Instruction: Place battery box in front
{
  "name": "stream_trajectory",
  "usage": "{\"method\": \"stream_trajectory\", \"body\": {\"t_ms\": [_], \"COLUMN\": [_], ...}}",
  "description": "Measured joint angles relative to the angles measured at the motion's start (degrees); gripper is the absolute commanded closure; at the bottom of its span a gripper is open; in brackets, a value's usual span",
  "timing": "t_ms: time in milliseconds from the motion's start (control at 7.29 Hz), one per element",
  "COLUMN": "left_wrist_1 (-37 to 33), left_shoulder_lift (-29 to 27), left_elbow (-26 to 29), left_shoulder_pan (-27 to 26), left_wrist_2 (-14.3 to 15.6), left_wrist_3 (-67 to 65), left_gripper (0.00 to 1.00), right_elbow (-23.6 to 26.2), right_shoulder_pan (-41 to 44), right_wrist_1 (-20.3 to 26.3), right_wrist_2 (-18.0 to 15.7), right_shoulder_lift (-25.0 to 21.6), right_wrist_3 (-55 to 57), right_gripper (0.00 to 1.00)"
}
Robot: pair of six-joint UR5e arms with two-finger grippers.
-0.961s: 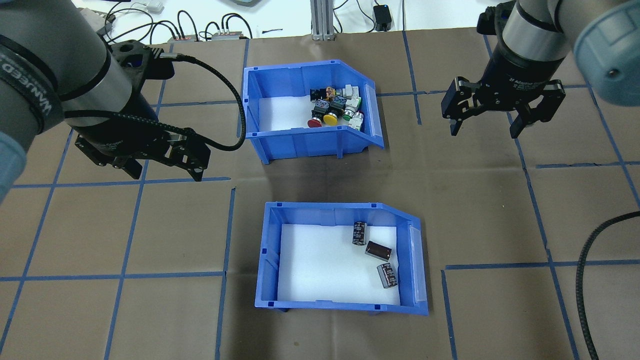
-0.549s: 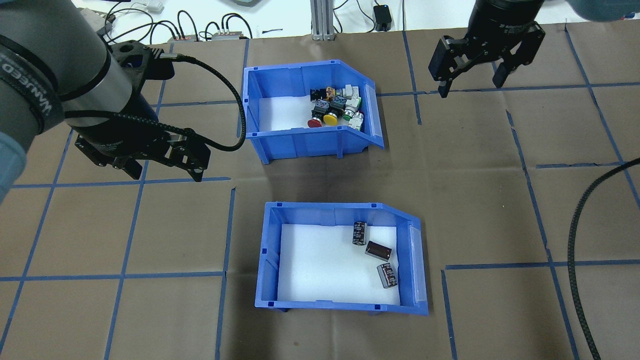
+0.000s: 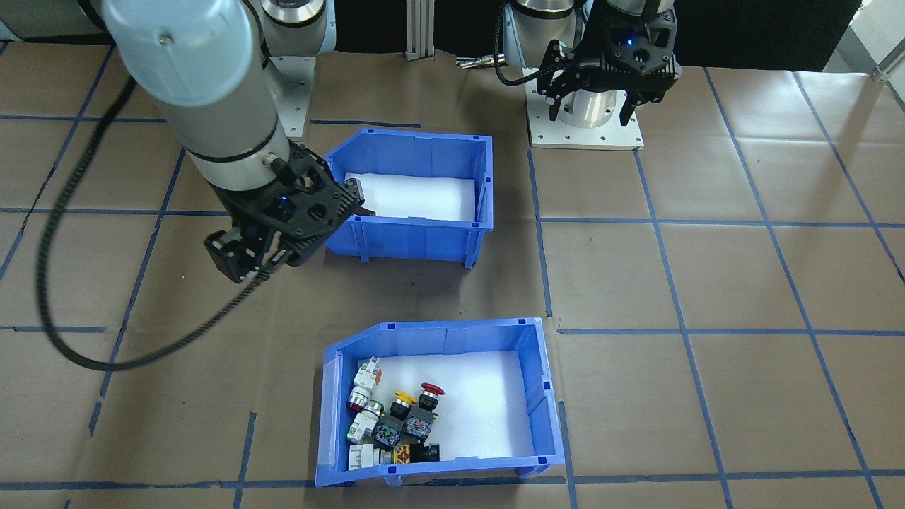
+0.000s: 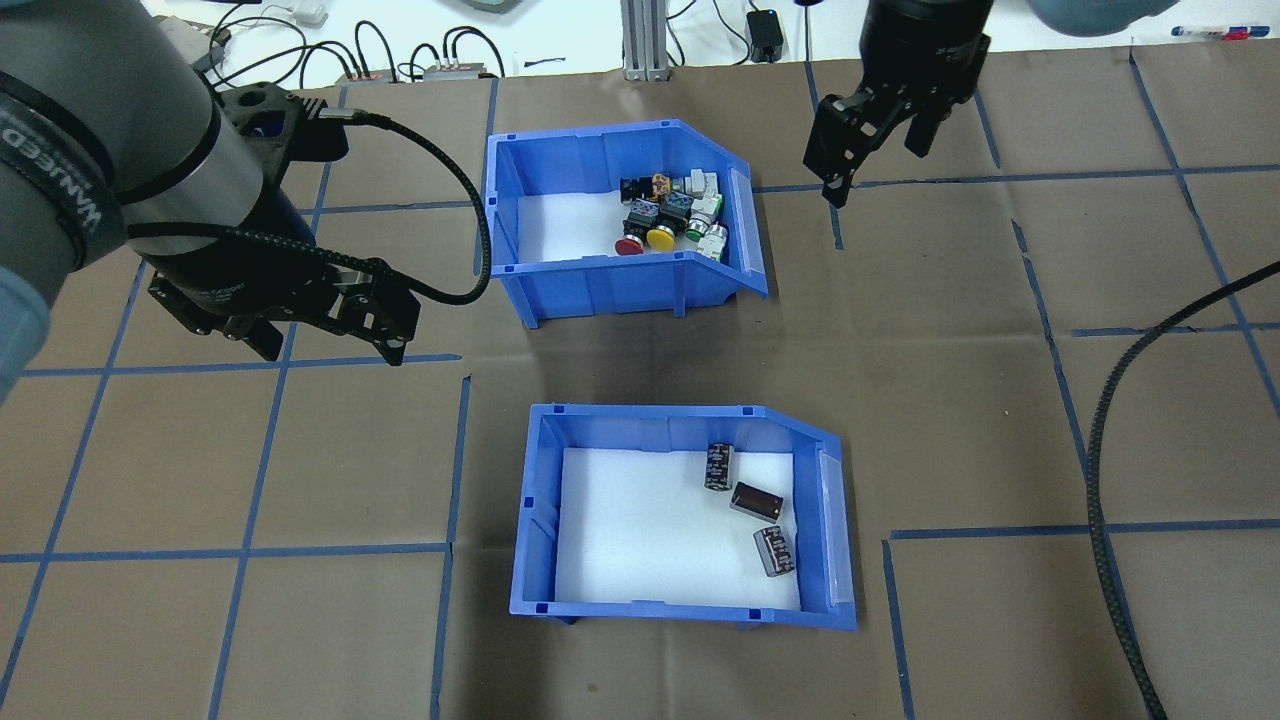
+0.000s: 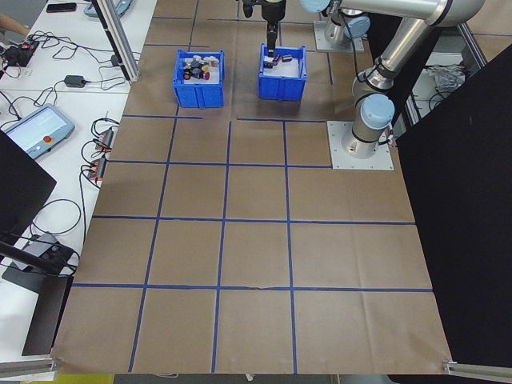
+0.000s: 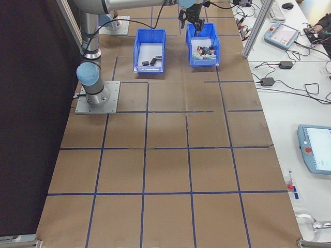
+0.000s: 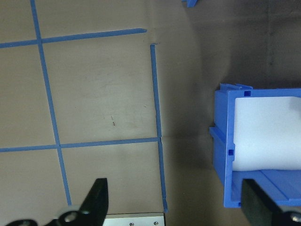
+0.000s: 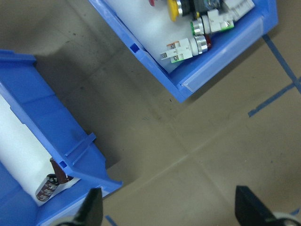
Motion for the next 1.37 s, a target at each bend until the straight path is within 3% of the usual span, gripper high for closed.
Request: {"method": "stream_trajectory", "body": {"t_ms": [275,686,1098,1373], "left_wrist_1": [0.1,0.1,2.0,9.1], "left_shoulder_lift": [0.3,4.1,12.9,14.0], "left_elbow": [-0.6,-8.4,-22.3,-27.9], "left_shoulder_pan": [0.0,-0.9,-4.3,-9.6], "left_wrist_2": [-0.3,-1.5,-9.5,-11.1], "left_wrist_3": [-7.8,-44.3,-78.4,-96.1], "left_gripper": [0.0,0.01,0.01,0.01], "right_elbow": [-0.7,-1.1,-0.9,-0.3], "right_shoulder_pan": [4.0,8.0,14.2,15.8], "right_wrist_1": [-6.9,-14.2,-17.7,-19.2], "right_wrist_2": [-0.2,-0.2,-0.6,-0.8], "right_shoulder_lift": [4.2,9.1,13.8,16.5], "right_wrist_3": [-9.0,-14.1,-14.0,-13.9], "right_gripper": [0.0,0.0,0.0,0.0]}}
